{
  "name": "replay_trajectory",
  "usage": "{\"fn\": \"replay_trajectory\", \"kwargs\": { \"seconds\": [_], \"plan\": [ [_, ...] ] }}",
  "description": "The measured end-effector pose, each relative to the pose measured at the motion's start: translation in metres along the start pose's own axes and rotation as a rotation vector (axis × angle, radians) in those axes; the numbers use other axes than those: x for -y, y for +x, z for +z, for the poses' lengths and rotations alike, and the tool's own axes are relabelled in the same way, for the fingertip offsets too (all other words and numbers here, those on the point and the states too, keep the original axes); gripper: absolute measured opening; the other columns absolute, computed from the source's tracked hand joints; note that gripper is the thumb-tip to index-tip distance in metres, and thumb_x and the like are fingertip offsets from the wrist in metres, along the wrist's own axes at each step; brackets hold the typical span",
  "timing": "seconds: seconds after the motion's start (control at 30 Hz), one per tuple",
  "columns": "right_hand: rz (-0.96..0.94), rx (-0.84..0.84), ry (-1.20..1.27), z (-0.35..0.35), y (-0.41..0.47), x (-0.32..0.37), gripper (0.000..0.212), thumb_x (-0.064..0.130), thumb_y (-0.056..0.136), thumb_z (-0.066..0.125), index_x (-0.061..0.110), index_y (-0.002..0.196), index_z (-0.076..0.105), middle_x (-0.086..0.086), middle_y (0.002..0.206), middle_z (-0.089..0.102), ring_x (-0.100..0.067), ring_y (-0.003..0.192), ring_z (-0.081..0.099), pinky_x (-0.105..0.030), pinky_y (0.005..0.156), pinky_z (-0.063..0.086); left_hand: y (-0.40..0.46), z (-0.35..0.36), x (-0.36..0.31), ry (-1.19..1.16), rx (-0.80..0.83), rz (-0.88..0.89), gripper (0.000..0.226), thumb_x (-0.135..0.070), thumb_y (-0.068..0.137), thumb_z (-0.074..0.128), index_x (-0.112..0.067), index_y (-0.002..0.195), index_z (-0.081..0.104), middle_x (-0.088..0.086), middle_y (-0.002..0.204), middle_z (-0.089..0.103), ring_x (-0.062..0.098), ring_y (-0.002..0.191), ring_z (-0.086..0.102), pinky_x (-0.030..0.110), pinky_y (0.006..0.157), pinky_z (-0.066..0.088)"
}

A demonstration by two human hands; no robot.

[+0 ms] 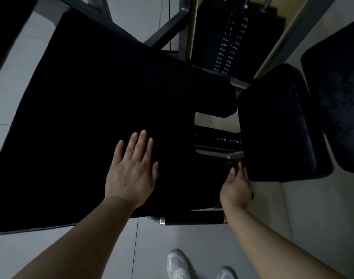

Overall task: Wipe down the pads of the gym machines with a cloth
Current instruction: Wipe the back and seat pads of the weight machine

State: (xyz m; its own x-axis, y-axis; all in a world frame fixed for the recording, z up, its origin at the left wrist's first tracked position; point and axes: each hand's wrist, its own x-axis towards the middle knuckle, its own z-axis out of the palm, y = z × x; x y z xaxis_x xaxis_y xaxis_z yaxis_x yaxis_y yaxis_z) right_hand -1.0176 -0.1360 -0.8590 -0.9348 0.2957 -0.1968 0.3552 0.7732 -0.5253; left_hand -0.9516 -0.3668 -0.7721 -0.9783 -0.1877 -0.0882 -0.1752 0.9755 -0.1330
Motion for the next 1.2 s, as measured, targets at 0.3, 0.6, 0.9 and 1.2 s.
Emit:
{"fn": "replay_trajectory", "kwargs": {
  "seconds": [0.3,0.6,0.9,1.2],
  "plan": [
    [0.138,-0.131,0.203,0.023,-0.061,0.028,0.060,0.032,0.096,0.023,-0.007,0.136,0.044,-0.025,0.148,0.035,-0.038,0.141,0.026,-0.046,0.116,0.018,0.000,0.002,0.000,-0.040,-0.012,-0.002,0.063,-0.045,0.096,0.002,-0.012,0.149,0.010,0.008,0.159,0.006,0.022,0.147,0.000,0.045,0.119,0.005],
    [0.125,0.011,0.412,0.018,-0.125,0.088,0.087,0.059,0.082,0.006,0.006,0.144,0.038,-0.010,0.158,0.018,-0.024,0.147,0.009,-0.033,0.117,-0.002,-0.003,-0.003,0.003,-0.265,-0.117,0.044,0.058,-0.037,0.099,0.020,-0.006,0.146,0.032,0.011,0.154,0.029,0.023,0.144,0.020,0.041,0.117,0.011],
    [0.397,0.700,1.027,-0.068,-0.077,0.060,0.070,0.071,0.078,0.023,0.036,0.134,0.045,0.008,0.132,0.058,-0.003,0.112,0.057,-0.022,0.091,0.047,-0.059,0.012,-0.076,-0.575,-0.249,0.642,0.042,-0.017,0.100,0.033,-0.003,0.136,0.049,0.015,0.145,0.044,0.027,0.138,0.035,0.043,0.111,0.033],
    [-0.442,0.390,0.118,-0.069,-0.025,0.022,0.049,0.043,0.099,0.029,0.027,0.144,0.039,0.012,0.151,0.032,-0.008,0.139,0.030,-0.026,0.111,0.026,-0.038,0.023,-0.126,-0.070,0.149,0.493,0.073,-0.054,0.099,0.020,-0.015,0.146,-0.021,0.006,0.156,-0.025,0.028,0.129,-0.041,0.044,0.104,-0.026]
  ]
}}
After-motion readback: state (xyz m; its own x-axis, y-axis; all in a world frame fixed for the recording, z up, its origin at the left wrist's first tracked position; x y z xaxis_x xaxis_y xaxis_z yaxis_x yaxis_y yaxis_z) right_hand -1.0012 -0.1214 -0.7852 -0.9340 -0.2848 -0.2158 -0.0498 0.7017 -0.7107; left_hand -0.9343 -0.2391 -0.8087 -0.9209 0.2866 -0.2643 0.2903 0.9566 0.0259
